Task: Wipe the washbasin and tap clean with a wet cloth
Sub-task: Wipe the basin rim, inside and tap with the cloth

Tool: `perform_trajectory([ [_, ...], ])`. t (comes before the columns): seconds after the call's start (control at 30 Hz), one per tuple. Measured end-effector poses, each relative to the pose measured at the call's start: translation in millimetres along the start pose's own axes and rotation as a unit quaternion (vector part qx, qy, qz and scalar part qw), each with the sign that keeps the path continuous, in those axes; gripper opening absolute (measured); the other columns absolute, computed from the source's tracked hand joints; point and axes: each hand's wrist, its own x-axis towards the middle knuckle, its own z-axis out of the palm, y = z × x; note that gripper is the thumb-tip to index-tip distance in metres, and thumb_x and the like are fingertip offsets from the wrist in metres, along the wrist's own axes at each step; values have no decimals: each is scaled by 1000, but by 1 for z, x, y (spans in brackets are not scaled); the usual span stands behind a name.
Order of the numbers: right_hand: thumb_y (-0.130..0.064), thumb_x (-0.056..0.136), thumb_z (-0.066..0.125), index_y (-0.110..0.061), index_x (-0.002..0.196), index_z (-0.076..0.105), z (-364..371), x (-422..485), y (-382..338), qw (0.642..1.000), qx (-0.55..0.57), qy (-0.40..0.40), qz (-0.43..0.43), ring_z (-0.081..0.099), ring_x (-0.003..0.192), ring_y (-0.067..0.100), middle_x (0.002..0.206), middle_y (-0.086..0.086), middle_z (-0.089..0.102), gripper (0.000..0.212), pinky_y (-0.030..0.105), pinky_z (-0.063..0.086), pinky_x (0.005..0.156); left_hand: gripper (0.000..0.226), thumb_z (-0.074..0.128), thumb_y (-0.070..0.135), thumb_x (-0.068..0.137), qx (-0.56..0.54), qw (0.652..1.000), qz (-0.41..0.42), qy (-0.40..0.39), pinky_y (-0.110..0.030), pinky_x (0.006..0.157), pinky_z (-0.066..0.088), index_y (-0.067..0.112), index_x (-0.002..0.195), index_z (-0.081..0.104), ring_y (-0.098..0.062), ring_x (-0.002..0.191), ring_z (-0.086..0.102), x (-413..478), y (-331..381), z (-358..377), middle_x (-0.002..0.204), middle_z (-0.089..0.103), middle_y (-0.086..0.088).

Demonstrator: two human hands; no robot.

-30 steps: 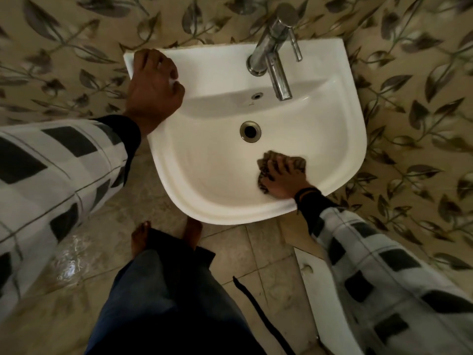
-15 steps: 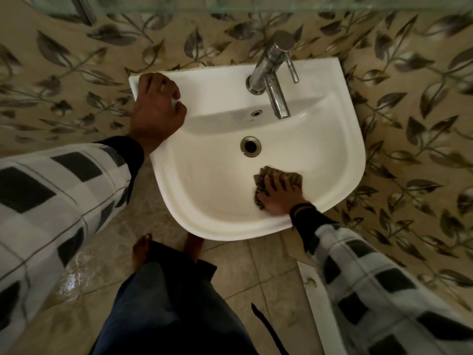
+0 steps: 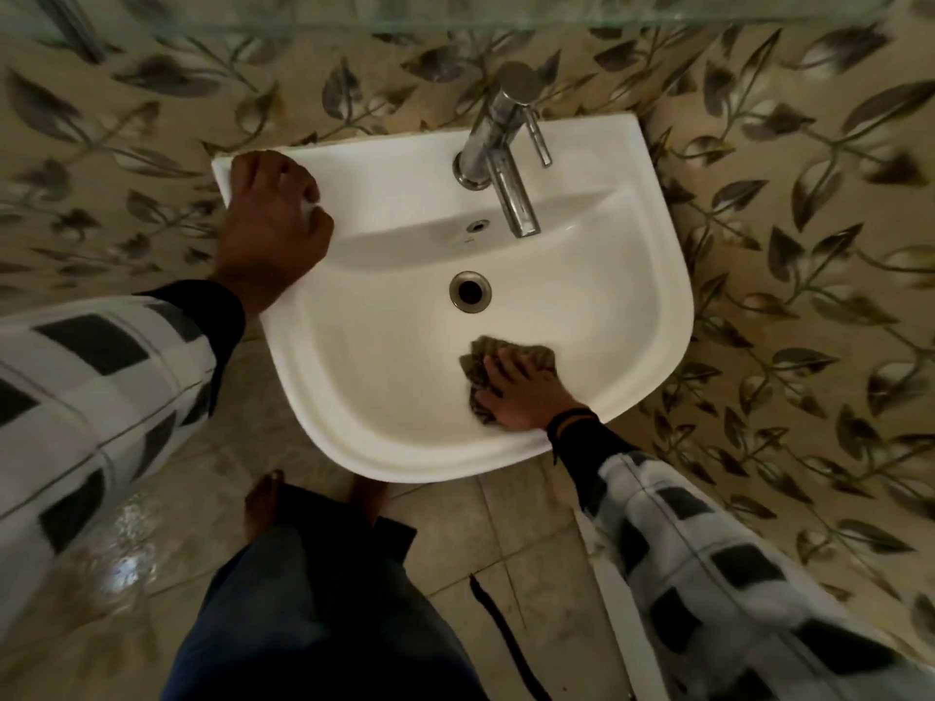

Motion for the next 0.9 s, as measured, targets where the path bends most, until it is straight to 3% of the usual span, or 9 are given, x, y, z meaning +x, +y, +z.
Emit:
perform_trajectory([
  [0.1, -60, 99, 19, -26, 156, -7, -6, 15, -40, 995, 81, -21, 58, -11, 150, 34, 164, 3, -16, 71, 52, -1, 121, 23, 54, 22, 87, -1, 1000, -1, 2, -43, 102, 33, 2, 100, 57, -43, 111, 47, -1, -2, 1, 106, 54, -22],
  [0.23, -48, 103, 21, -25, 157, 6, 0, 9, -103, 988, 67, -29, -136, -12, 150, 36, 164, 7, -12, 60, 55, -1, 119, 23, 54, 23, 86, -6, 1000, -17, 4, -42, 103, 34, 5, 99, 56, -41, 112, 47, 0, -3, 2, 106, 54, -20],
  [0.33, -54, 101, 17, -27, 157, 7, 4, -8, -76, 972, 56, -33, -227, -5, 152, 21, 165, -3, -4, 63, 41, 1, 124, 22, 55, 23, 85, -13, 1000, -26, 1, -43, 100, 38, 5, 97, 57, -41, 111, 47, -1, -2, 1, 106, 55, -20],
  [0.4, -49, 104, 23, -27, 157, 11, 2, -11, -40, 979, 43, -43, -194, -1, 153, 21, 165, -1, 1, 58, 39, 1, 123, 22, 56, 23, 84, -17, 999, -31, -4, -42, 98, 39, 5, 97, 57, -41, 111, 48, -1, -1, -1, 106, 55, -19],
  [0.5, -40, 107, 21, -26, 157, 9, -3, 11, -7, 995, 41, -20, -89, -9, 151, 36, 164, 11, -10, 53, 53, 3, 122, 22, 56, 22, 83, -19, 999, -29, -1, -42, 97, 39, 5, 96, 58, -42, 110, 49, 0, 1, -1, 106, 56, -19],
  [0.57, -50, 103, 20, -29, 156, -3, -9, 28, -25, 994, 103, -1, 24, -14, 150, 33, 164, 4, -17, 62, 52, -1, 121, 23, 56, 22, 83, -12, 1000, -25, -3, -42, 97, 38, 4, 96, 58, -42, 109, 49, 0, 2, -2, 105, 56, -20],
  [0.63, -57, 101, 21, -27, 155, -11, -12, 47, -65, 989, 138, 31, 49, -15, 150, 33, 163, 2, -19, 70, 51, -5, 119, 23, 56, 22, 83, -5, 1000, -20, -5, -42, 97, 38, 3, 96, 58, -42, 109, 50, 1, 2, -2, 105, 56, -21],
  [0.77, -54, 102, 17, -26, 155, -12, -10, 54, -133, 972, 224, 34, -56, -16, 150, 29, 163, 0, -19, 66, 53, -3, 120, 22, 56, 21, 83, 4, 1000, -11, 3, -44, 98, 38, 3, 95, 58, -43, 106, 51, 1, 1, 0, 102, 57, -21],
  [0.9, -44, 103, 9, -16, 157, 1, 12, 18, -89, 967, 62, -19, -247, -12, 150, 28, 164, 7, -10, 62, 49, -4, 122, 21, 55, 23, 84, 0, 1000, -14, 16, -42, 97, 38, 6, 96, 57, -39, 107, 49, -1, -1, 3, 103, 56, -18],
])
